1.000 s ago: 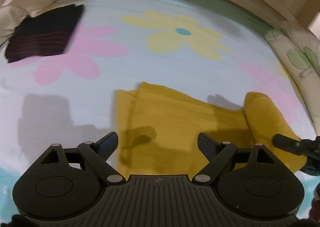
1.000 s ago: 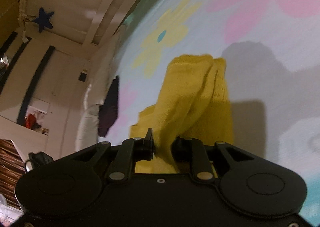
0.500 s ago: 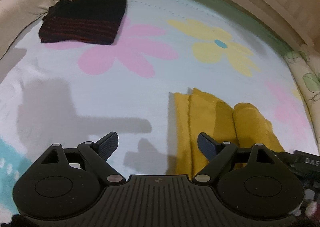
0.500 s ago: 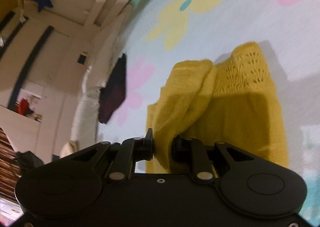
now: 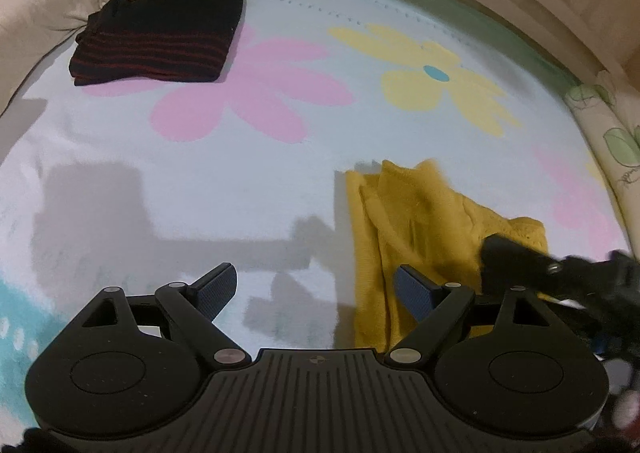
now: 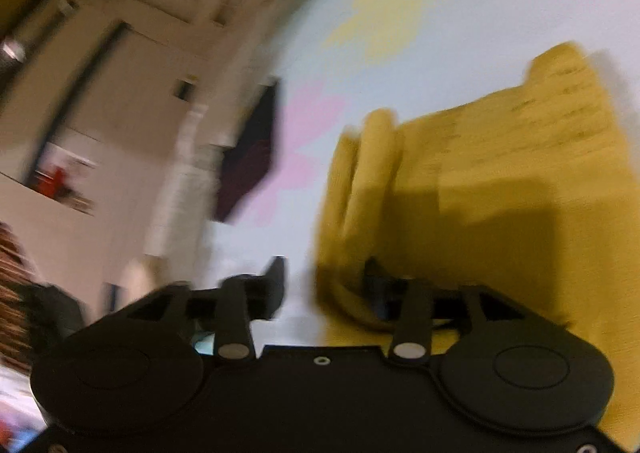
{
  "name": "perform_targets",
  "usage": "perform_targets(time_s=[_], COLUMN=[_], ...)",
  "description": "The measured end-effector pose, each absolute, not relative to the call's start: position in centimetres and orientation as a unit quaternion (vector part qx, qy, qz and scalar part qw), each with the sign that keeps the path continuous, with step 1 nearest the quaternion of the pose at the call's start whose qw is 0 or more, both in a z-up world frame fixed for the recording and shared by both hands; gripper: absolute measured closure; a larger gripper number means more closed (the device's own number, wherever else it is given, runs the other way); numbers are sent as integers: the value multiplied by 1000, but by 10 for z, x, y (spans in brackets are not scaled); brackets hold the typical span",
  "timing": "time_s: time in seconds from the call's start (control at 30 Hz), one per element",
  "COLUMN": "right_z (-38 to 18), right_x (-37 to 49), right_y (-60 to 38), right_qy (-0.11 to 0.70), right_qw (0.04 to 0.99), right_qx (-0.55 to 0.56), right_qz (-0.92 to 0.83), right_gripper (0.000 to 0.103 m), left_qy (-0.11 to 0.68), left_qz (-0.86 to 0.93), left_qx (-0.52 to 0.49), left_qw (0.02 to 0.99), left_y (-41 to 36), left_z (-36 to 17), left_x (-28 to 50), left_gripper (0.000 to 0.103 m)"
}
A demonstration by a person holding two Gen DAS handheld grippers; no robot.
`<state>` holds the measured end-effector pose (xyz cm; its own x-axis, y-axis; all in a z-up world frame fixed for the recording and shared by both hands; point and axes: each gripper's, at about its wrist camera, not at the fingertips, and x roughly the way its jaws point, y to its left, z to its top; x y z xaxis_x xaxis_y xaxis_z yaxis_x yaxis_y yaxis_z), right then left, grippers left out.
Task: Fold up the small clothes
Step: 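Open the right tool and lift it off the folded sweater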
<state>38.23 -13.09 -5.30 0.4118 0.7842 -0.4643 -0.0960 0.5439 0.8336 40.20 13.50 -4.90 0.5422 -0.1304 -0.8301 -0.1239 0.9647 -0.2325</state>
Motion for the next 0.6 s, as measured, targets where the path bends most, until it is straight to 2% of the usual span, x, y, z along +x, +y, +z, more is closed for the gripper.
perform_targets(time_s=[0.23, 0.3, 0.4, 0.6], right_z=[-20, -14, -11, -19], right_x=[372, 369, 364, 352], right_y=[-159, -166, -171, -189], right_qy=[435, 439, 444, 473], right_qw=[781, 795, 804, 803], right_qx=[331, 300, 270, 236], right_qz=[302, 292, 290, 276], right_gripper=[41, 37, 25, 22], left_qy=[477, 478, 475, 475], left_qz=[-14, -19, -28, -42], left_qx=[-143, -147, -148, -141], left_qw=[867, 866, 867, 868], left_y=[132, 129, 122, 107], left_z=[-48, -47, -44, -41], left_x=[402, 403, 405, 411], left_gripper=[17, 17, 17, 17])
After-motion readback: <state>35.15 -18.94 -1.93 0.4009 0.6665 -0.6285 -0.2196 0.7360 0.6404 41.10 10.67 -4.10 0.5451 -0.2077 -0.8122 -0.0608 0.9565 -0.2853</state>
